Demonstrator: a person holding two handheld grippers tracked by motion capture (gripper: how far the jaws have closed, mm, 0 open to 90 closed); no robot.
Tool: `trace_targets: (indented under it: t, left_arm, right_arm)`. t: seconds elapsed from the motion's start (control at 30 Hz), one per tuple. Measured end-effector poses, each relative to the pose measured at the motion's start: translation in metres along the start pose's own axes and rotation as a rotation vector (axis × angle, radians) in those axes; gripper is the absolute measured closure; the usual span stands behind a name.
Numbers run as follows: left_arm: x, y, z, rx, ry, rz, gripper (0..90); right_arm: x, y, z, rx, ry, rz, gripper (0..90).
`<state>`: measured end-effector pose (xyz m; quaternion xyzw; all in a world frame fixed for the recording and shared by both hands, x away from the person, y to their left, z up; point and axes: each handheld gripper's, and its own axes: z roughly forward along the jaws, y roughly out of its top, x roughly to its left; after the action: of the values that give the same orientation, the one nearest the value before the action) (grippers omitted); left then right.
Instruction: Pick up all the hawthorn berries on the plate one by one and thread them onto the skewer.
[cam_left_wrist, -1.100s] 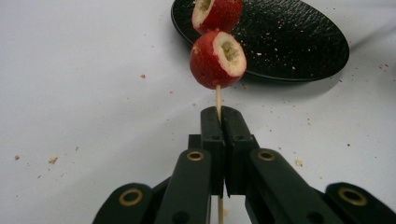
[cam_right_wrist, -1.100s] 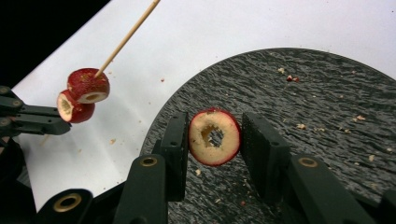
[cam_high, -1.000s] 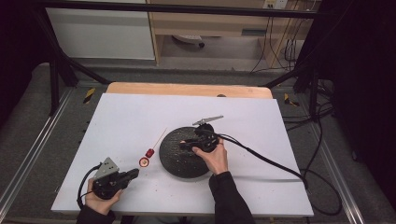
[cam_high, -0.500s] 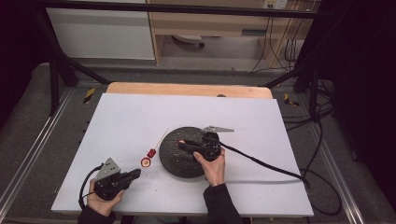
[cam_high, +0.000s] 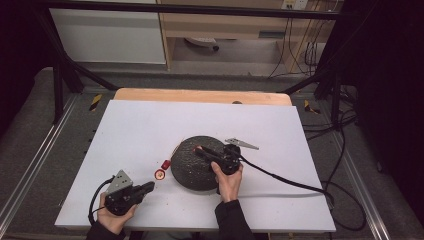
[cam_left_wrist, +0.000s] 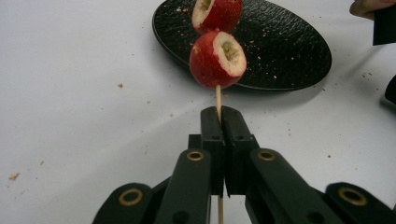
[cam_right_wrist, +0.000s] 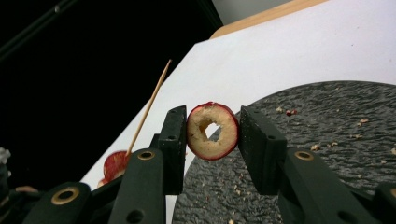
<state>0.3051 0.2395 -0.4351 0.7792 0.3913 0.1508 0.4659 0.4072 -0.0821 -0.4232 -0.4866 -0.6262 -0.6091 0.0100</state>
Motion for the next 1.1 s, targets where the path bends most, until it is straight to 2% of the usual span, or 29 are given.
trace_targets:
  t: [0.57, 0.87, 1.1]
  left_arm:
    - [-0.013, 0.002, 0.007, -0.003, -0.025, 0.007, 88.2]
    - [-0.019, 0.002, 0.012, -0.002, -0.040, 0.001, 88.1]
    - [-0.024, 0.003, 0.015, -0.007, -0.041, -0.003, 88.2]
  right_arm:
    - [0.000, 0.016, -0.003, -0.157, 0.012, 0.059, 63.3]
    - [-0.002, 0.020, -0.001, -0.208, 0.010, 0.083, 63.3]
    - [-0.002, 0.020, 0.000, -0.242, 0.029, 0.108, 63.4]
